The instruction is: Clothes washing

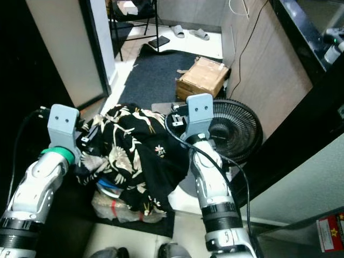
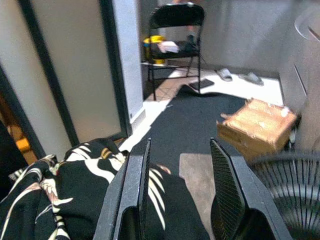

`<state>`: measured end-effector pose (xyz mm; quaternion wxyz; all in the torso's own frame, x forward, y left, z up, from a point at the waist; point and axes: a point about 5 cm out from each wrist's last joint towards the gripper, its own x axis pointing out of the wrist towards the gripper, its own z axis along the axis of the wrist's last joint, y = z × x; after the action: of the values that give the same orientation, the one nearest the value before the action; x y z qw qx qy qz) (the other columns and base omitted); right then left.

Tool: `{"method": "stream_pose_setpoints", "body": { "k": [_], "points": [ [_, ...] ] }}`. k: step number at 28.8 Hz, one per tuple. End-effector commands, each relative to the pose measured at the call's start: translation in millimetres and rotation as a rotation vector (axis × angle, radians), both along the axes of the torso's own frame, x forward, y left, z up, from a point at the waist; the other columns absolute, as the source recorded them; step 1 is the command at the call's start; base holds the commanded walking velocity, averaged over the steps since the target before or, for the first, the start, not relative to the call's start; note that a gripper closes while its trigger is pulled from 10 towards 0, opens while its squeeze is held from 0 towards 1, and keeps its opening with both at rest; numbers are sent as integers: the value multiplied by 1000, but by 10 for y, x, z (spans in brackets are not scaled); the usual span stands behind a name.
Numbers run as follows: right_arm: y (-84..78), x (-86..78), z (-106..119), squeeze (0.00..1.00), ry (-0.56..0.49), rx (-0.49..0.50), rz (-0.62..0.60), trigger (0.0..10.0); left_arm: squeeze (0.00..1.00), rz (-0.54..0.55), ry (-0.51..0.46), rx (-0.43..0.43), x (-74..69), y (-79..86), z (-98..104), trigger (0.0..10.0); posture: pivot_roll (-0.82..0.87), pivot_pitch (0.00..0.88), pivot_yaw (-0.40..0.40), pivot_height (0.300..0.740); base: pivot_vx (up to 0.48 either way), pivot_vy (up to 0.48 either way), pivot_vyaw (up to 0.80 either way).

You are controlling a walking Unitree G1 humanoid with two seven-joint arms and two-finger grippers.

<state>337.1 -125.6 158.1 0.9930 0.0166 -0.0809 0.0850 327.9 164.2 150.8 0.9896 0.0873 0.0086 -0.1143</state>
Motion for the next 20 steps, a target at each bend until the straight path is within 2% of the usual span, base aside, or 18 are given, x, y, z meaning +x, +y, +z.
{"method": "stream_pose_setpoints", "body": {
  "k": [1,10,13,20],
  "points": [
    [11,-32,-91,0,21,22,-13,10000,0,2,32,19,44,33,-71,10000,-25,34,115,740,0,0,0],
    [-82,-24,-107,0,22,20,-29,10000,0,72,21,27,129,73,-79,10000,-24,34,107,740,0,0,0],
    [-37,20,-48,0,0,8,-14,10000,0,115,-5,15,152,121,-17,10000,-24,32,102,740,0,0,0],
    [46,15,-41,0,-10,3,2,10000,0,116,-22,2,164,104,-3,10000,-27,30,93,740,0,0,0]
  ]
}}
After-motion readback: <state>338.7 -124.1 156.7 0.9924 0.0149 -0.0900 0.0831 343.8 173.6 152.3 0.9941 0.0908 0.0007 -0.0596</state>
